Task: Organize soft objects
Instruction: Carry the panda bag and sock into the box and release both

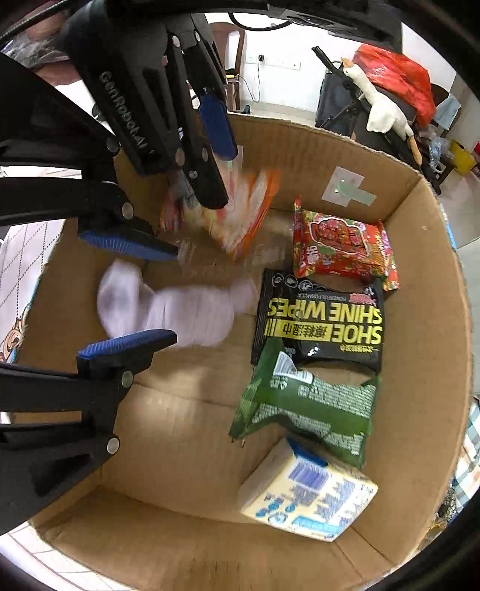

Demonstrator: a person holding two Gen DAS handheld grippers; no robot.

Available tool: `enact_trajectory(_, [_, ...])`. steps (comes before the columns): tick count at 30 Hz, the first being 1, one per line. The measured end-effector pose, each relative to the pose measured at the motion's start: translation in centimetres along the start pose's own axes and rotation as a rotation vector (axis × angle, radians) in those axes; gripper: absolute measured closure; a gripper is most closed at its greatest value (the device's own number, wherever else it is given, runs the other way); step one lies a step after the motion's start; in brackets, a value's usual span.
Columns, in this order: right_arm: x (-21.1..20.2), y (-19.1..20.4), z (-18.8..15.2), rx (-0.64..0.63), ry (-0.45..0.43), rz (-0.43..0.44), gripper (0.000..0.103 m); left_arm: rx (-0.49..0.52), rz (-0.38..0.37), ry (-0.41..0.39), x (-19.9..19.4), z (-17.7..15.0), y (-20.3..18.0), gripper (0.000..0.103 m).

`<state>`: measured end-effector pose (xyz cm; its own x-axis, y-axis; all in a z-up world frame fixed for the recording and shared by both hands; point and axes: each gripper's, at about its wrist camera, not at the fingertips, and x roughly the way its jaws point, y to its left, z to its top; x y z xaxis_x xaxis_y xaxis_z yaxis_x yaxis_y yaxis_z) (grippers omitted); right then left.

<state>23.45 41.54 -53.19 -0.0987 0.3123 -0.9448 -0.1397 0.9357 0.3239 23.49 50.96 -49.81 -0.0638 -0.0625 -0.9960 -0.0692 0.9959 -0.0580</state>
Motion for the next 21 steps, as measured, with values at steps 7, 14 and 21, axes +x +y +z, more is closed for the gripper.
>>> enact_trajectory(7, [-3.8,-1.1,-0.9,0.014,-0.056,-0.069,0.052,-0.044,-0.042,-0.052,-2.4,-1.1,0.9,0.048])
enact_trajectory(14, [-7.4,-3.5,-2.9,0.051,-0.095,-0.133,0.035,-0.045,-0.031,-0.143,-5.1,-3.8,0.1,0.01])
enact_trajectory(21, [-10.0,-4.1,-5.2,0.056,-0.146,-0.225,0.011,-0.036,0.015,-0.231,-7.4,-5.5,-1.3,0.007])
